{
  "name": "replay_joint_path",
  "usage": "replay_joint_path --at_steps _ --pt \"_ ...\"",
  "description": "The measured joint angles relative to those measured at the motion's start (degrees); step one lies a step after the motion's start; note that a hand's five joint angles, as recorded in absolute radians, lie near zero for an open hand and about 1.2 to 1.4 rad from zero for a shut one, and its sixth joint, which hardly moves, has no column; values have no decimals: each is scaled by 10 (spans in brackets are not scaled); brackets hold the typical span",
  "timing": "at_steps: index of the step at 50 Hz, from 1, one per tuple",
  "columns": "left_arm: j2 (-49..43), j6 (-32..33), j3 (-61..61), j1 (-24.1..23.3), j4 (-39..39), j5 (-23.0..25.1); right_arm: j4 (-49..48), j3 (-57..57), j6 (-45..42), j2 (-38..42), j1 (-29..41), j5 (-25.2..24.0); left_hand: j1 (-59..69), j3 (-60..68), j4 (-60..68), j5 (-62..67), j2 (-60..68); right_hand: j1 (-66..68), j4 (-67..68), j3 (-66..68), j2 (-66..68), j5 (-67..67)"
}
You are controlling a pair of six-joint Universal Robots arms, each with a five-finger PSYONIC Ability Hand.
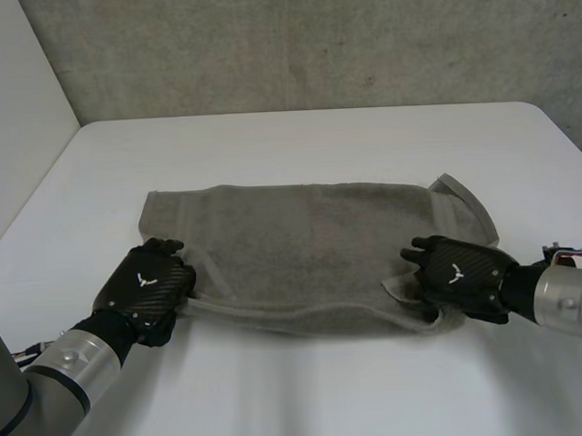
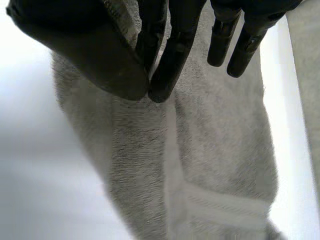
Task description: Fold the towel.
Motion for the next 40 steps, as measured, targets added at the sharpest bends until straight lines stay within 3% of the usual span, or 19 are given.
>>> replay_joint_path --at_steps 7,12,18,22,28,35,40 --pt "11 -1 0 0 -1 -1 69 -7 171 -47 -28 0 0 0 0 0 0 9 0 0 12 20" --pt "17 -3 2 -1 -2 -2 8 40 333 -123 -43 13 0 0 0 0 0 9 0 0 12 20" --pt "19 -3 3 -4 -2 -2 -85 94 417 -176 -46 61 0 0 0 0 0 8 0 0 12 17" --pt "18 -3 4 -5 -2 -2 -119 112 430 -187 -36 79 0 0 0 0 0 -186 0 0 -184 -182" --pt "18 -3 3 -5 -2 -2 -124 113 415 -181 -3 51 0 0 0 0 0 -454 0 0 -447 -467" --pt "18 -4 2 -5 -1 -1 -112 97 362 -143 44 7 0 0 0 0 0 -471 0 0 -458 -484" --pt "18 -4 2 -5 -1 -1 -103 84 294 -103 73 5 0 0 0 0 0 -471 0 0 -458 -484"
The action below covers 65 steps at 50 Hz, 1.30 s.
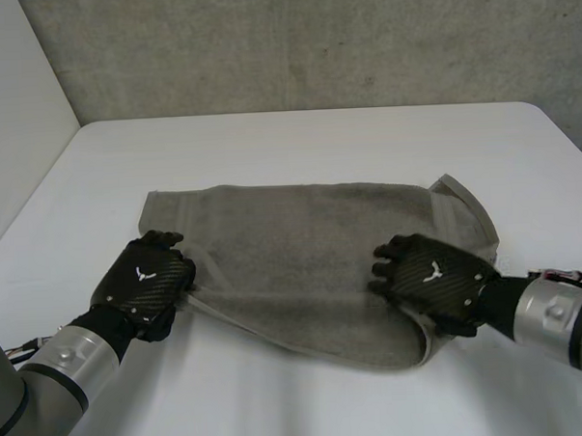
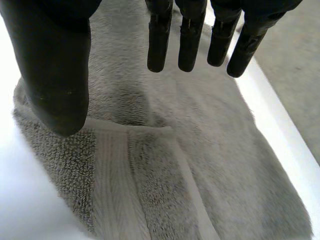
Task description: Fold the towel.
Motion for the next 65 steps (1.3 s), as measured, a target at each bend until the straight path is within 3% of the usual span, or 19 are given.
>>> replay_joint_path --at_steps 8,18,26,35,39,42,60,65 --pt "0 0 0 0 0 0 19 -37 -101 82 20 52 0 0 0 0 0 0 0 0 0 0" --pt "0 0 0 1 0 1 19 -91 -131 146 38 124 0 0 0 0 0 2 0 0 2 16" --pt "0 0 0 3 0 1 17 -98 -130 151 34 124 0 0 0 0 0 140 0 0 127 168" --pt "1 0 0 5 0 1 16 -84 -128 128 30 126 0 0 0 0 0 167 0 0 242 275" --pt "1 0 0 5 0 1 16 -74 -123 108 27 123 0 0 0 0 0 263 0 0 345 370" --pt "2 0 0 5 0 1 16 -68 -118 94 23 121 0 0 0 0 0 349 0 0 350 377" --pt "9 0 -1 5 0 0 15 -43 -91 58 -14 112 0 0 0 0 0 370 0 0 351 380" --pt "9 0 -1 6 0 -1 15 -39 -44 34 -36 112 0 0 0 0 0 476 0 0 464 497"
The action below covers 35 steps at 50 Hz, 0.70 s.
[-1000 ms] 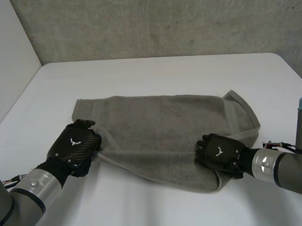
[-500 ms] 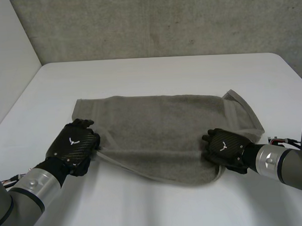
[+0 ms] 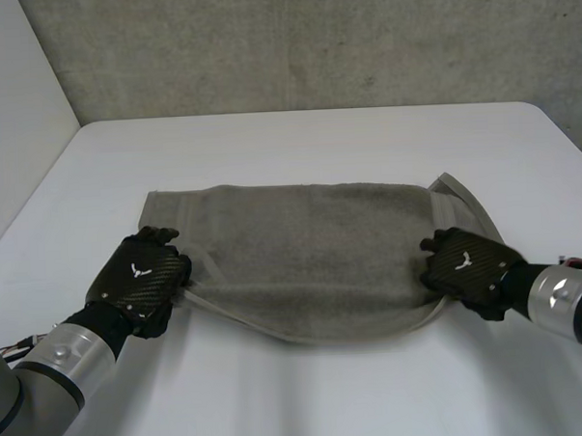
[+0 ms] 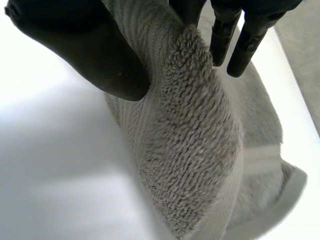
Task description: Fold the towel.
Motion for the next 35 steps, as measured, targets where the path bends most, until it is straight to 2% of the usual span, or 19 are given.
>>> replay_joint_path --at_steps 6,13,16,22,35 --pt "-2 0 1 0 4 0 -20 11 96 -29 -24 4 0 0 0 0 0 0 0 0 1 3" --pt "-11 0 6 1 10 0 -50 29 160 -42 -37 7 -17 0 0 -42 -38 0 0 0 1 3" --pt "-19 0 8 2 13 0 -59 32 171 -44 -44 7 -86 0 0 -112 -111 0 0 0 1 3" --pt "-39 1 11 3 22 -1 -70 33 179 -44 -56 7 -159 0 0 -186 -177 0 0 0 1 3" --pt "-45 4 9 7 31 -3 -86 32 179 -43 -69 6 -193 0 0 -225 -208 0 0 0 5 3"
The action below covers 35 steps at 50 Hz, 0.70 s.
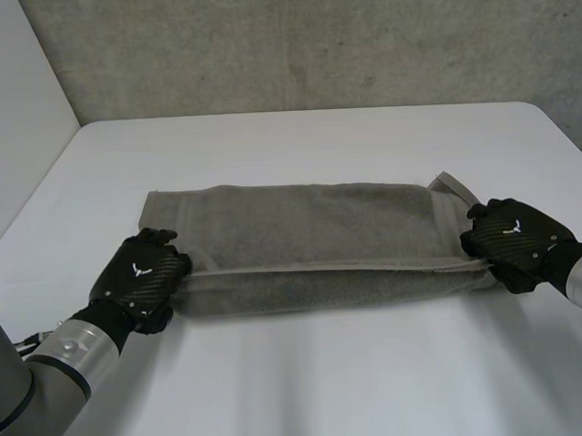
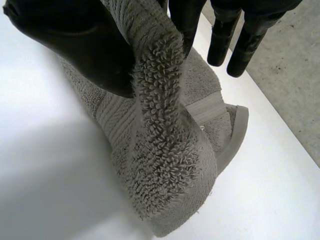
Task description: Fold the towel.
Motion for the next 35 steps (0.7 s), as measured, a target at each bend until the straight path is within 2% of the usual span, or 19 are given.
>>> replay_joint_path --at_steps 12,15,17,26,31,35 --pt "53 4 -14 12 -10 4 -5 4 0 -2 0 1 28 0 0 30 22 0 0 0 2 0" --pt "61 8 -16 13 -15 5 -3 4 3 -10 0 1 156 0 0 162 155 0 0 0 2 0" --pt "68 12 -15 15 -25 7 0 4 9 -24 0 2 191 0 0 211 184 0 0 0 2 0" --pt "157 13 9 25 -81 15 37 -23 100 -148 -1 -3 191 0 0 212 184 0 0 0 2 0" --pt "231 -13 18 36 -87 15 53 -40 160 -210 -3 -8 191 0 0 212 184 0 0 0 2 2" --pt "254 -45 17 47 -85 17 58 -34 176 -217 -4 -11 192 0 0 215 186 1 0 0 2 2"
